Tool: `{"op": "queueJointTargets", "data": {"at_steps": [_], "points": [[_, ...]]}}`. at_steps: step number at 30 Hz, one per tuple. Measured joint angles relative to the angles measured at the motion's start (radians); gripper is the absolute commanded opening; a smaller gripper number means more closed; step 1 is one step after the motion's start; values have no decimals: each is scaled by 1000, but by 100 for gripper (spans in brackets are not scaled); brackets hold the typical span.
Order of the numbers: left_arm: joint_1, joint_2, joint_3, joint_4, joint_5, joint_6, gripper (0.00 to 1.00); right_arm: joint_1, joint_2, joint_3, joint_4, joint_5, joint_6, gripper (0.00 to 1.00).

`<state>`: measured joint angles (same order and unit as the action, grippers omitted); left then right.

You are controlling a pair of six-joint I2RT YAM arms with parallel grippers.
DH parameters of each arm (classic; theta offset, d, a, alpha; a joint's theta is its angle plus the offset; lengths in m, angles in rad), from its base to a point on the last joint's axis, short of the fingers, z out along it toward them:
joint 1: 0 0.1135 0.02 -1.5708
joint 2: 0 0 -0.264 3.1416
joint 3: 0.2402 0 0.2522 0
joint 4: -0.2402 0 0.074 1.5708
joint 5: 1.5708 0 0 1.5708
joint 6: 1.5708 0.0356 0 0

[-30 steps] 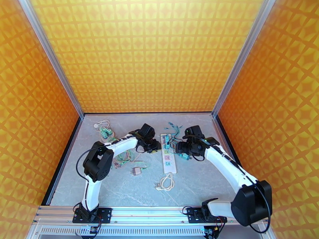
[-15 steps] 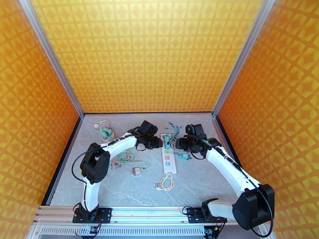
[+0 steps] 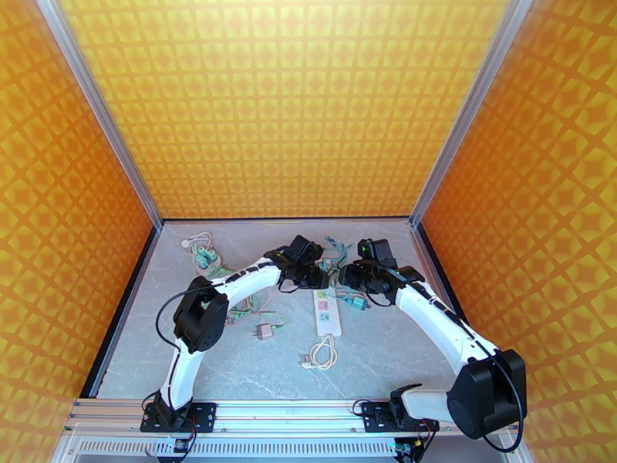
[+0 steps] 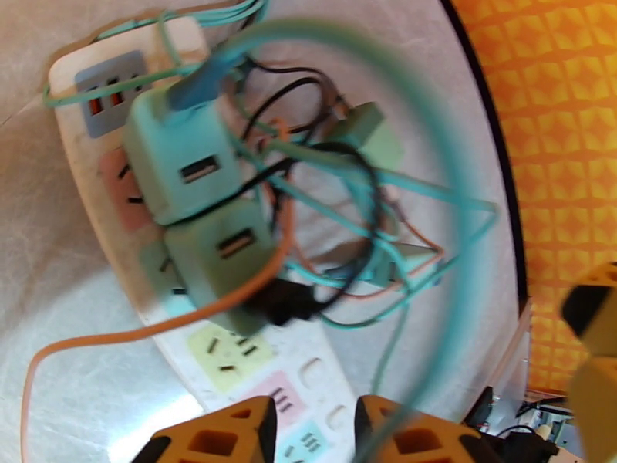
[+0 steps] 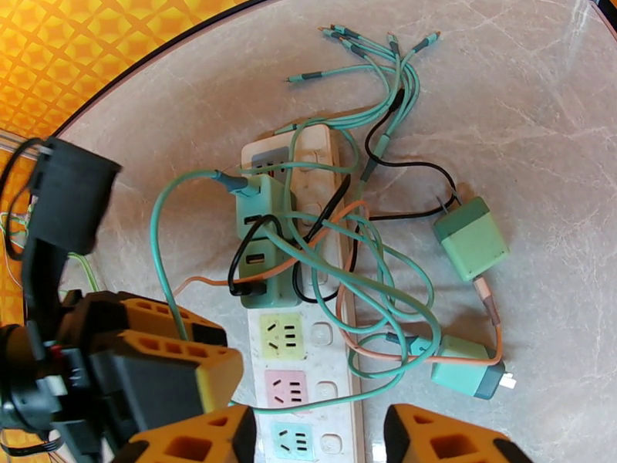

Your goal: Pull the plug off the socket

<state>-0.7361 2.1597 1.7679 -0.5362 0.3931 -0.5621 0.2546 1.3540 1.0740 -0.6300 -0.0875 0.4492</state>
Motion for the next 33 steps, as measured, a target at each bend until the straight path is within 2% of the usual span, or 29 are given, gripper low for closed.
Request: {"op": "queueJointTargets", "data": {"at_steps": [8,16,22,33], "points": [[-8,25,63,-38,-71,-17,43,0,15,-15,21,-4,1,48],[-27,42,119,-111,-193,-43,44,0,17,-21,44,-11,3,48],[-41,-2,126,-196,-291,-40,44,0,17,-42,52,-2,4,45],[-123,14,411,-280,-311,-8,40,-6,15,-66,68,37,15,43]]}}
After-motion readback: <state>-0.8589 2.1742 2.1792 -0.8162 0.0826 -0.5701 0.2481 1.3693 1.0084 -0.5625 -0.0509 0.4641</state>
